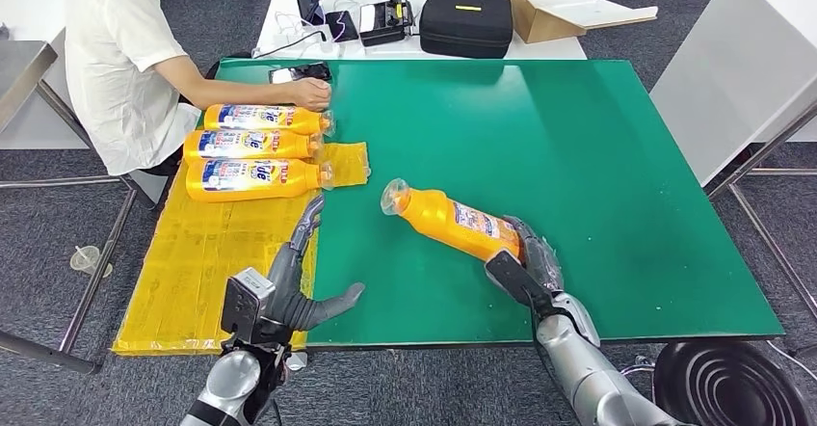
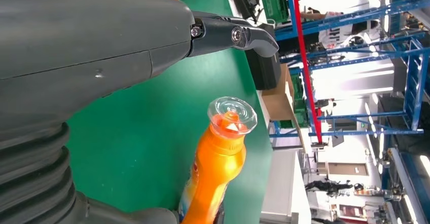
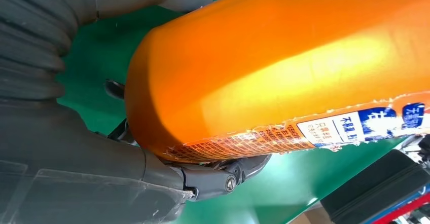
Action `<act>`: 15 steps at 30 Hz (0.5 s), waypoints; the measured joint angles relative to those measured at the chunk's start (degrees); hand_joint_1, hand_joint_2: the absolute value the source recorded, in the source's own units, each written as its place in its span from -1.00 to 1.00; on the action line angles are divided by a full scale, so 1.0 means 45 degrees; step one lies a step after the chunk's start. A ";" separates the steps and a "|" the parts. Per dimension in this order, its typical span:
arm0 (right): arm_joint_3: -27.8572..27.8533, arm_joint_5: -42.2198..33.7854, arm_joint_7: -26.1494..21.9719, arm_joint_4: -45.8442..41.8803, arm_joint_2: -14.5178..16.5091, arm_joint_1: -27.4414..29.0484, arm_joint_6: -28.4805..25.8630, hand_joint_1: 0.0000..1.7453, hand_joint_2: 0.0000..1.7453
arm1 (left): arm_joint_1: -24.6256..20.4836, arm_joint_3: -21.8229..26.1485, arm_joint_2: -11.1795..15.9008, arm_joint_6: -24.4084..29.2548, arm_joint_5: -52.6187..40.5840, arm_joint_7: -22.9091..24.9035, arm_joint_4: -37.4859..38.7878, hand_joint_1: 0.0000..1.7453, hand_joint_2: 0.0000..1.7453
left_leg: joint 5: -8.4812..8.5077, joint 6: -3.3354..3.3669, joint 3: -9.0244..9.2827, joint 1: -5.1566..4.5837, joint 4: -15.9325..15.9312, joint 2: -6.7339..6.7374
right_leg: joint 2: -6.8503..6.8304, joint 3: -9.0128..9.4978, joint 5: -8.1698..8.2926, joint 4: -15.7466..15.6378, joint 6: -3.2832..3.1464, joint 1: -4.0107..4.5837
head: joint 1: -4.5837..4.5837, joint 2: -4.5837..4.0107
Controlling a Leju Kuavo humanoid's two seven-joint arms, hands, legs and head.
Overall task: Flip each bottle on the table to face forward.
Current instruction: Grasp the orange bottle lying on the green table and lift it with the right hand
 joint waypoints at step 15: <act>-0.0313 -0.1680 -0.0957 -0.1682 0.0487 0.1034 0.0077 1.00 1.00 | 0.0130 0.0130 -0.0226 -0.0309 0.1188 -0.0011 0.0607 -1.00 1.00 | 0.0000 0.0000 -0.0072 0.0000 0.0000 -0.0008 | -0.0006 -0.0067 -0.0001 0.0001 0.0000 -0.0001 | 0.0004 0.0000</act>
